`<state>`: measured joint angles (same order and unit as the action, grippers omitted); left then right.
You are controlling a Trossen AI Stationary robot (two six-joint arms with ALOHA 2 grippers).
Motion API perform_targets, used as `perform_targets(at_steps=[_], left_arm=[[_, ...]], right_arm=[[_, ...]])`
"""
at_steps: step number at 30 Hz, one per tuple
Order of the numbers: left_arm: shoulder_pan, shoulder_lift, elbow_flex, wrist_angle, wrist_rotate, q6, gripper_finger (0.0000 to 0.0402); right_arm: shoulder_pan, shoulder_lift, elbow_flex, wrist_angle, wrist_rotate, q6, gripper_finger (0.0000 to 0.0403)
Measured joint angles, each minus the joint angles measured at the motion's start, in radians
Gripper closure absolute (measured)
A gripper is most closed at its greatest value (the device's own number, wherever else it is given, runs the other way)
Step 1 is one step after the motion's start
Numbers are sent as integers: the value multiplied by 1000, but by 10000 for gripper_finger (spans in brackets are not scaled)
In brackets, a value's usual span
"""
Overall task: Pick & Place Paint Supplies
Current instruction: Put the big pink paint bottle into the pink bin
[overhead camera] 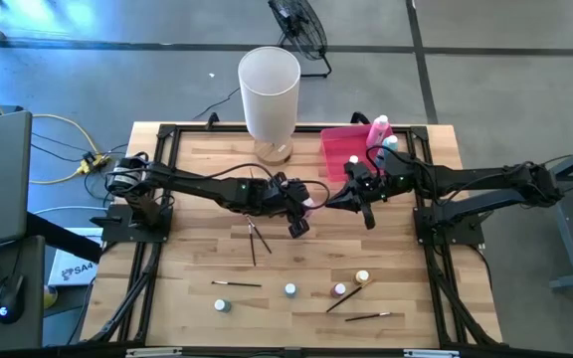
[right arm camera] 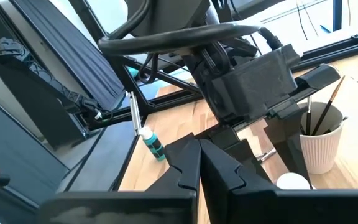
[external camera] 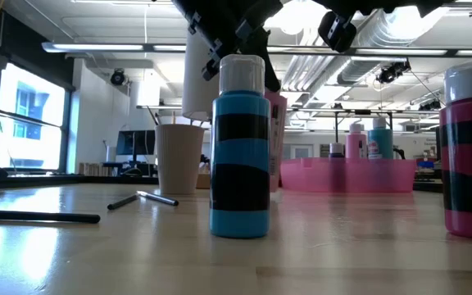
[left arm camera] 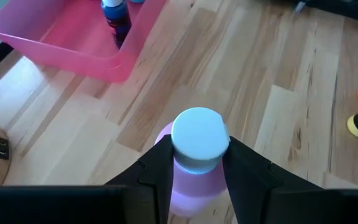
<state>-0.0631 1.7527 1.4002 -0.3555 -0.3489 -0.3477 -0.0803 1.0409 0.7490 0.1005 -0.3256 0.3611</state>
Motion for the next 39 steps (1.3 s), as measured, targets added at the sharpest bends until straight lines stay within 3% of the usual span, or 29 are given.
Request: perform_targets(at_steps=[30, 39], left_arm=[[0, 0, 0, -14, -3, 3, 283], [0, -3, 0, -9, -14, 3, 206]], right_arm=[[0, 0, 0, 0, 1, 0, 401], [0, 0, 0, 0, 1, 0, 401]])
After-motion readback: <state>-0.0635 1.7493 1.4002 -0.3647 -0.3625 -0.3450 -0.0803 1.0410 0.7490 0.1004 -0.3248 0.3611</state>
